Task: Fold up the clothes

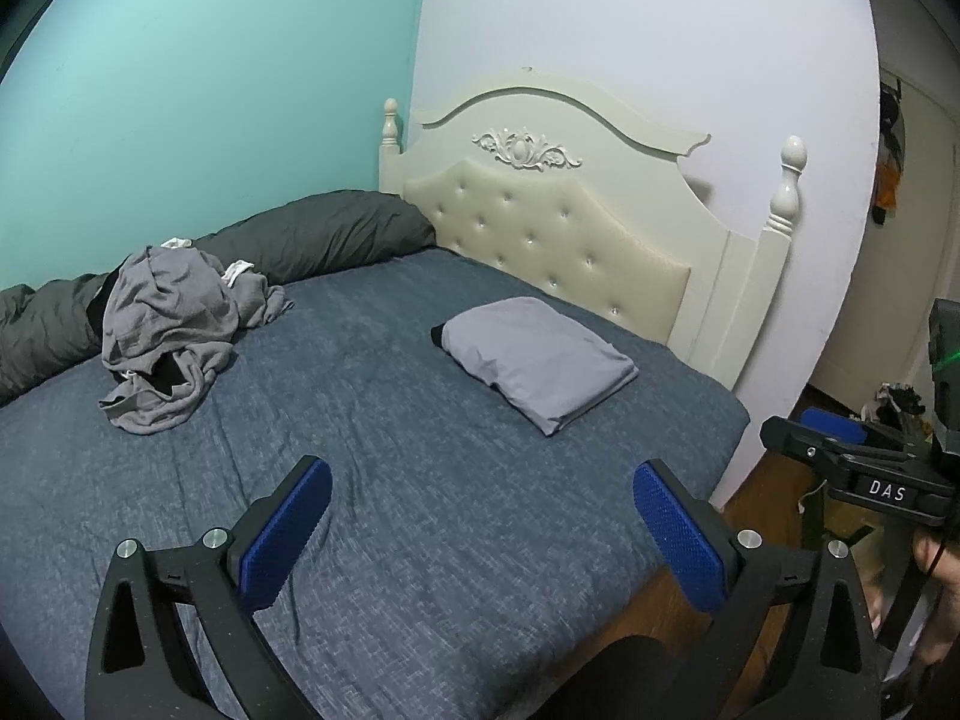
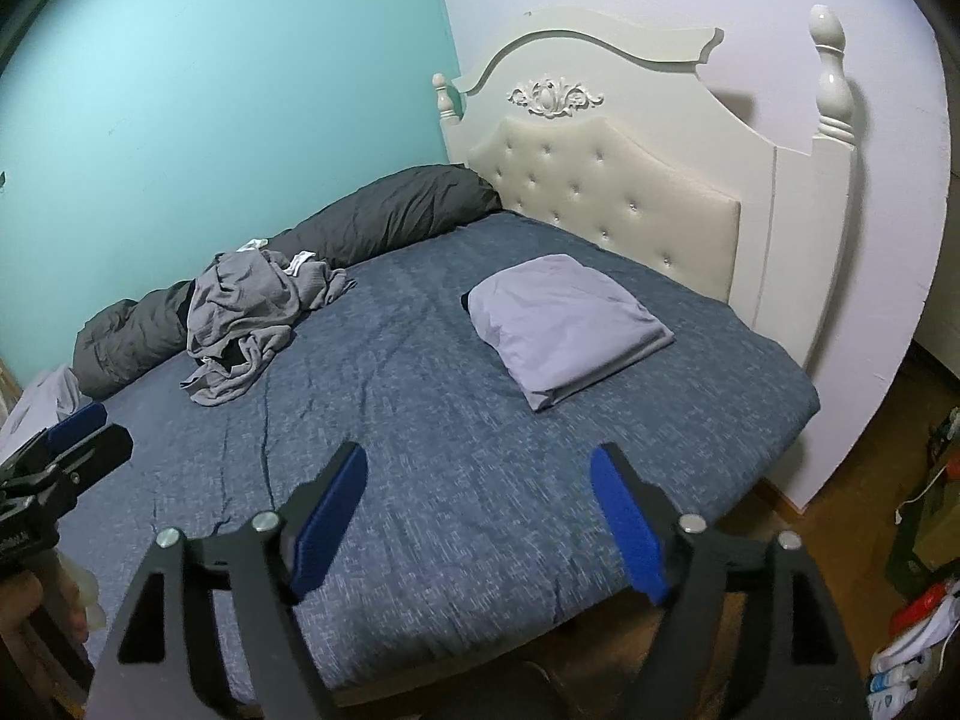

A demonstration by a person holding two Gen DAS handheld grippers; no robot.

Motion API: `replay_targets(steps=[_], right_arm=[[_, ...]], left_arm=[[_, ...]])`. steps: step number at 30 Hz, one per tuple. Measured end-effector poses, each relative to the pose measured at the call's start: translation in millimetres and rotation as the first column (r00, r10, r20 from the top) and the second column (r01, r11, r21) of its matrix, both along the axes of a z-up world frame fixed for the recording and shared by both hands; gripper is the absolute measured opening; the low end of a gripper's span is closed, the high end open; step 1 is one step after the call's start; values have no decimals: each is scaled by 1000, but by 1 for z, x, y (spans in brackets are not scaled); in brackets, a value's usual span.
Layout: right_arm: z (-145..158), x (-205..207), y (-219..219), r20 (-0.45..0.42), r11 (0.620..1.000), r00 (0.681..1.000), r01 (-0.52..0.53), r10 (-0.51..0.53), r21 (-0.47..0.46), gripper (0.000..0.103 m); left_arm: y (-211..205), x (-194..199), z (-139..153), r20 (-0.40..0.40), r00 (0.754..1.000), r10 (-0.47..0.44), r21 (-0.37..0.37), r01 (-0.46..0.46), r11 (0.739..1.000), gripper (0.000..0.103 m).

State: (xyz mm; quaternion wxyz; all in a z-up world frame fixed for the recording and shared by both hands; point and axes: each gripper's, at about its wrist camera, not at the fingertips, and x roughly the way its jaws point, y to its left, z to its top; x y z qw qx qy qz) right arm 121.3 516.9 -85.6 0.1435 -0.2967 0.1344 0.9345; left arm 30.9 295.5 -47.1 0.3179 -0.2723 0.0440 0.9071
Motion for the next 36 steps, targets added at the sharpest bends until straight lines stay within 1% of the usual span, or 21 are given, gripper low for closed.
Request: replay_targets(steps=[3,4,7,11,23,30,36], right_arm=[[0,4,-2,0,1000,1000,6,-6,8,85],[0,5,-3,2,1000,1000,8,-8,10,88],[-2,8,-3,3,1000,1000,17,-17,9,89],[-4,13,-4,7,1000,1000,21,-21,6,94],[-8,17,-4,13,1000,999,29,-30,2,95],[-11,19,-3,16,999,999,34,-34,6,95],[-12,19,-2,17,999,999,35,-35,8,95]], left_arm=[[0,3,-1,-9,1000,17,-6,-17,1000,103],[0,4,-1,-10,1000,20,-6,-20,1000,103],[-1,4,-2,-9,999,39,-3,-39,999,103],[-2,5,-4,4,999,48,4,-48,999,103],[4,8,-11,1,999,40,-24,-40,999,103],[6,5,-14,29,999,40,-24,-39,999,103],[9,4,-17,28,999,40,-34,-39,999,103]])
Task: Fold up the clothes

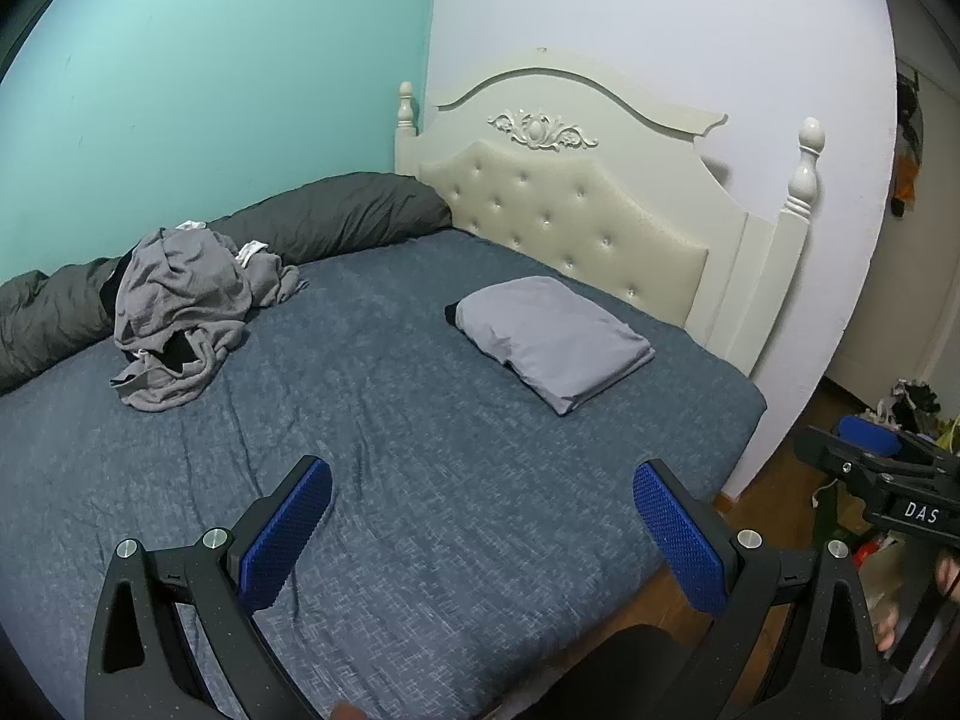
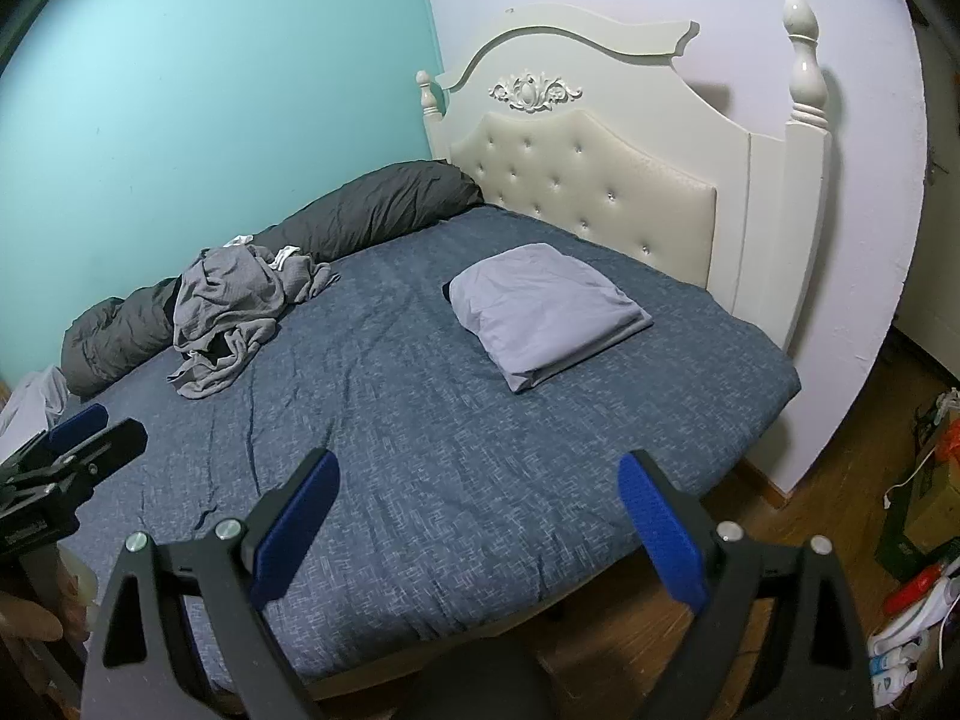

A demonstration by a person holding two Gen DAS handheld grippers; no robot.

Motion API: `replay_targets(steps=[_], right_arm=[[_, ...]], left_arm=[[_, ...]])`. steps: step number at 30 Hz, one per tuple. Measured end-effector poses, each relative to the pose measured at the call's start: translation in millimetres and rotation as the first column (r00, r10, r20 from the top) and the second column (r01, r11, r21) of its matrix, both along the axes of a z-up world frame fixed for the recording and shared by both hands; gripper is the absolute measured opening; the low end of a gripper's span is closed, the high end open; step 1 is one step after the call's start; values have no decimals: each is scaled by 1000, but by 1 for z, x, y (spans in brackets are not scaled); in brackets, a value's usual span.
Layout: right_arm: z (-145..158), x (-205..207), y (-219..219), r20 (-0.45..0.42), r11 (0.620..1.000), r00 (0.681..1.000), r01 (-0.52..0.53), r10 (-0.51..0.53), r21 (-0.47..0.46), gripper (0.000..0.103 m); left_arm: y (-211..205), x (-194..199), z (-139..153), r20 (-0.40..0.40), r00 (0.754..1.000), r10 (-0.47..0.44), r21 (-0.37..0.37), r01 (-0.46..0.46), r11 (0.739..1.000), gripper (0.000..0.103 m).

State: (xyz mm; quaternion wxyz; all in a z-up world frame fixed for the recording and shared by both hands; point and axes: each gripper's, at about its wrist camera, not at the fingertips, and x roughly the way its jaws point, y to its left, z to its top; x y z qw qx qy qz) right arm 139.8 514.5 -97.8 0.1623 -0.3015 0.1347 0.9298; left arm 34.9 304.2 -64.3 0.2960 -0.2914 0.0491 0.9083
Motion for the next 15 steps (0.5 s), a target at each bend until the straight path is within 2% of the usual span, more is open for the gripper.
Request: replay_targets(steps=[15], right_arm=[[-7,-3,2,16,1000,1000,1,-1,-2,95]], left_arm=[[0,2,-1,-14,1000,-2,-4,2,1000,103]])
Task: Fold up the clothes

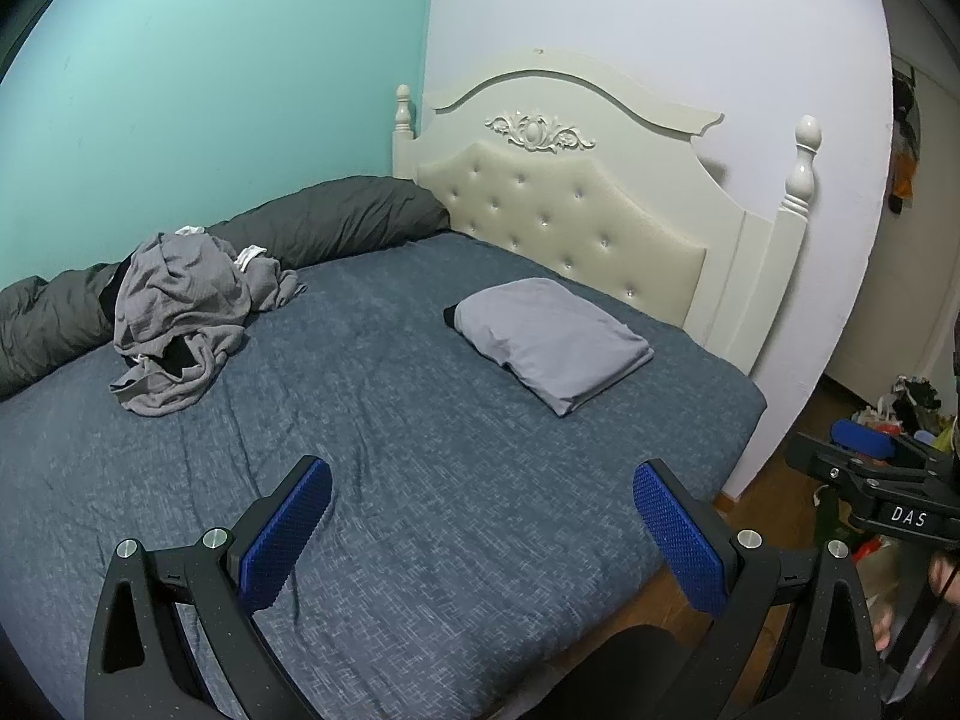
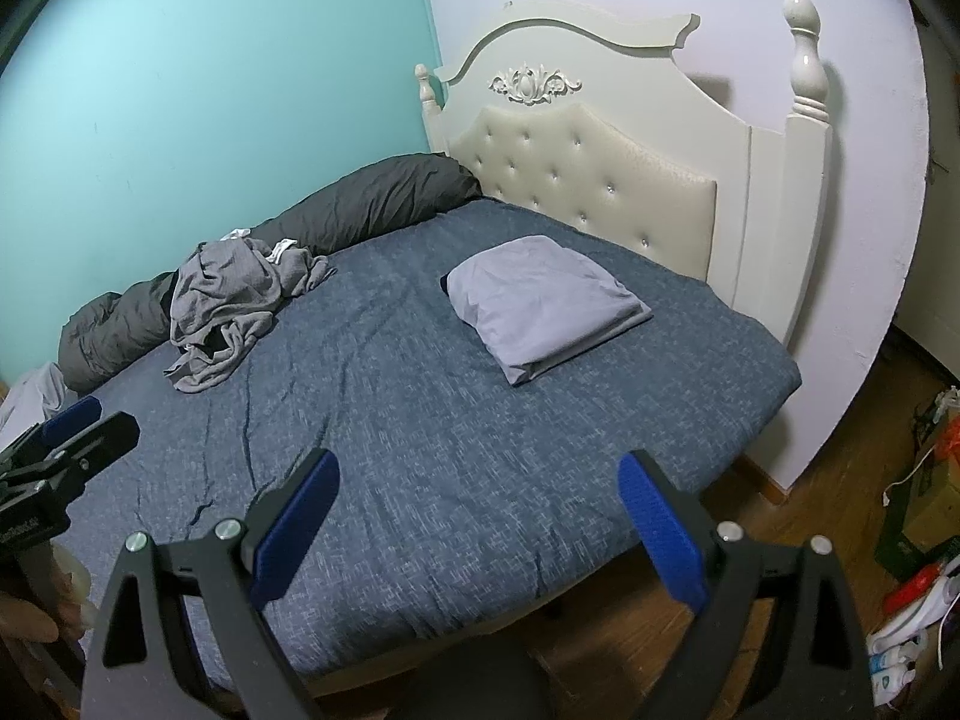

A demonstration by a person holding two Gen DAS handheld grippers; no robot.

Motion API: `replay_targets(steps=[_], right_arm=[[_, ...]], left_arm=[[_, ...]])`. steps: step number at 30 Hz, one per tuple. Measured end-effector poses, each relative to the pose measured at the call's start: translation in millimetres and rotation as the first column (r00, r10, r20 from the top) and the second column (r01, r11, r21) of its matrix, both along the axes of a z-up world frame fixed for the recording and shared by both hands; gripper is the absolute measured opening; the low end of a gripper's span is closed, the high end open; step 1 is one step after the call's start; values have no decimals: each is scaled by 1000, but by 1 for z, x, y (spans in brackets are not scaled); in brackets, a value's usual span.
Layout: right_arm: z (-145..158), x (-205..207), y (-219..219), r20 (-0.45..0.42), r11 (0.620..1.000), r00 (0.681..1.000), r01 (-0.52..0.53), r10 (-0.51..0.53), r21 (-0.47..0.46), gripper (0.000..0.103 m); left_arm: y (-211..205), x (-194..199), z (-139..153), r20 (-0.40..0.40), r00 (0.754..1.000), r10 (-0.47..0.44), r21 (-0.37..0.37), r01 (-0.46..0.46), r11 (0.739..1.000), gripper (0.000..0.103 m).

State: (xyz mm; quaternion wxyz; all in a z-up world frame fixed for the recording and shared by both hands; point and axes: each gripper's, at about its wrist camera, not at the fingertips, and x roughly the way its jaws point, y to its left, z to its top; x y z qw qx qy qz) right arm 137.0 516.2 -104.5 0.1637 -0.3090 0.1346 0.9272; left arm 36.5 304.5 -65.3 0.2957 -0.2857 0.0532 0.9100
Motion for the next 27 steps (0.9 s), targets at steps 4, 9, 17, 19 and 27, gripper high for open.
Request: replay_targets(steps=[4,9,17,19,27], right_arm=[[-1,0,0,2,1000,1000,1,-1,0,95],[-2,-1,1,5,1000,1000,1,-1,1,95],[-2,0,1,4,1000,1000,3,-3,1,95],[-2,0,1,3,1000,1000,4,-4,1,95],[-3,0,1,0,1000,1000,10,-10,0,98]], left_arm=[[0,0,1,-10,1000,4,2,-4,1000,103],[0,0,0,-8,1000,6,-1,-6,1000,103],[1,0,-1,-2,1000,2,-2,-2,1000,103],[2,1,-1,-8,1000,3,-3,-3,1000,103],[3,3,-1,-12,1000,-11,10,11,1000,102]])
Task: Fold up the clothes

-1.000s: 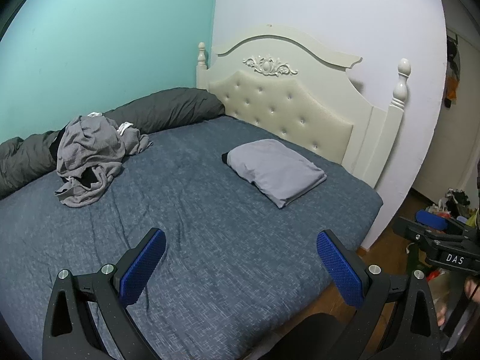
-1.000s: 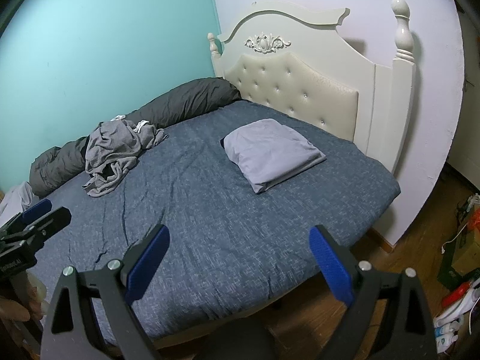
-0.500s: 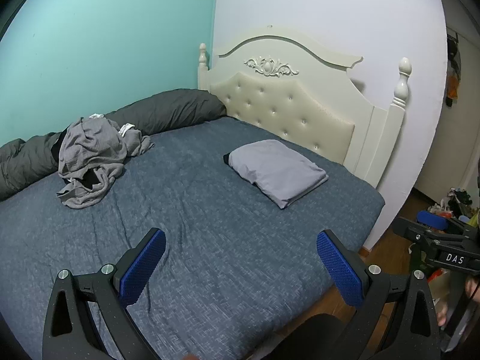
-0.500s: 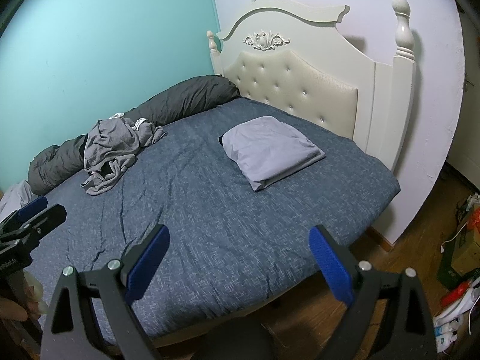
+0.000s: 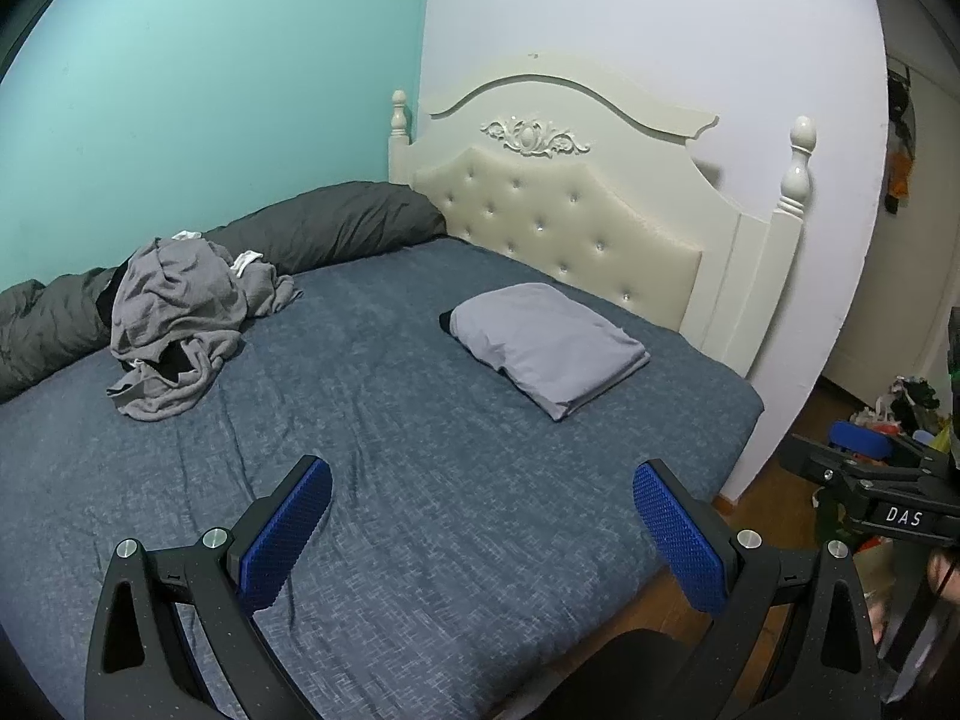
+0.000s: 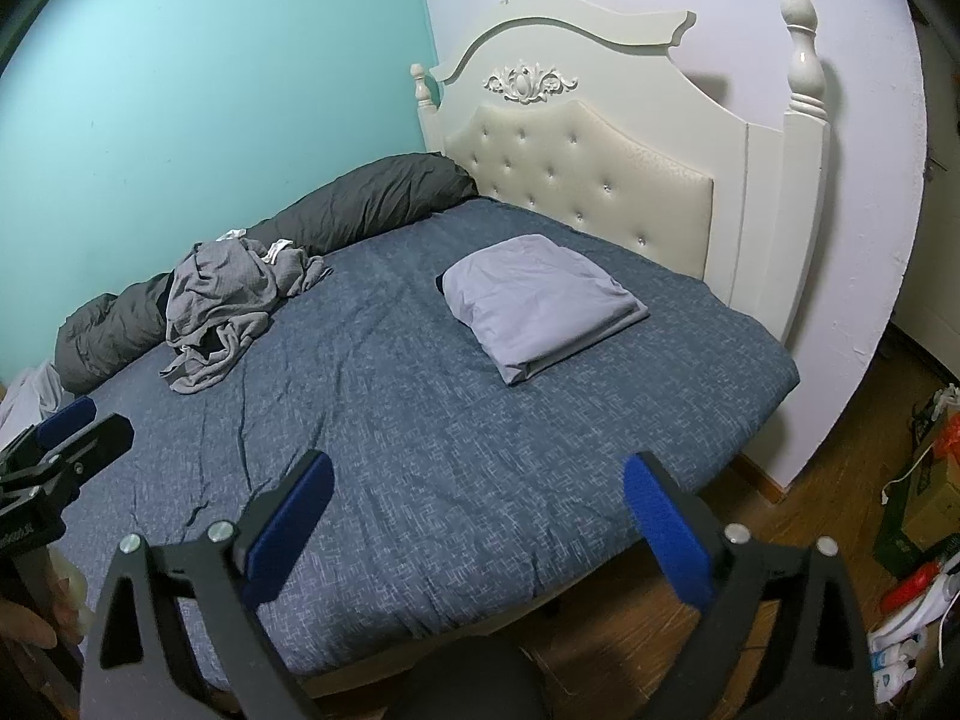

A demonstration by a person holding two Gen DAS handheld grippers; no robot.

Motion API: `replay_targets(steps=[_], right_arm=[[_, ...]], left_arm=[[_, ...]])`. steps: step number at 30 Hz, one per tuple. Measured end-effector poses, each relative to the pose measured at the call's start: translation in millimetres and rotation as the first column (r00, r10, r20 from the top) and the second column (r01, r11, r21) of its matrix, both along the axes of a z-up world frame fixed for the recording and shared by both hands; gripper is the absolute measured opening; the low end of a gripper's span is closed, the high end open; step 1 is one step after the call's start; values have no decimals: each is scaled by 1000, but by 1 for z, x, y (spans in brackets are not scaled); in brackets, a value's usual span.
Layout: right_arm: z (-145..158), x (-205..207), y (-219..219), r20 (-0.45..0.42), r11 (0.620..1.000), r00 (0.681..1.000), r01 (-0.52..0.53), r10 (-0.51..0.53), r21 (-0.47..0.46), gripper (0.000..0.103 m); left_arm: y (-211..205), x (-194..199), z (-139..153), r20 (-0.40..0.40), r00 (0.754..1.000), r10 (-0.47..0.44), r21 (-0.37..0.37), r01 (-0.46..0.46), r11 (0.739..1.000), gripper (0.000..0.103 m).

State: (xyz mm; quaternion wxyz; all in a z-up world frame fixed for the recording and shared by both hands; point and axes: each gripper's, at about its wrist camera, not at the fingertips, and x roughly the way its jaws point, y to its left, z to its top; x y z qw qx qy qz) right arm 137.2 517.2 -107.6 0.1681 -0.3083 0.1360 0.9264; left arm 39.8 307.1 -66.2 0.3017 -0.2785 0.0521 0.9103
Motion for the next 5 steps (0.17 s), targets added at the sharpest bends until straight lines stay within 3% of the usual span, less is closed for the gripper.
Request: replay_targets(steps=[5], right_arm=[[-1,-2,1,7,1000,1000,2,-2,-3,102]], left_arm=[[0,-1,0,3,1000,0,2,0,1000,102]])
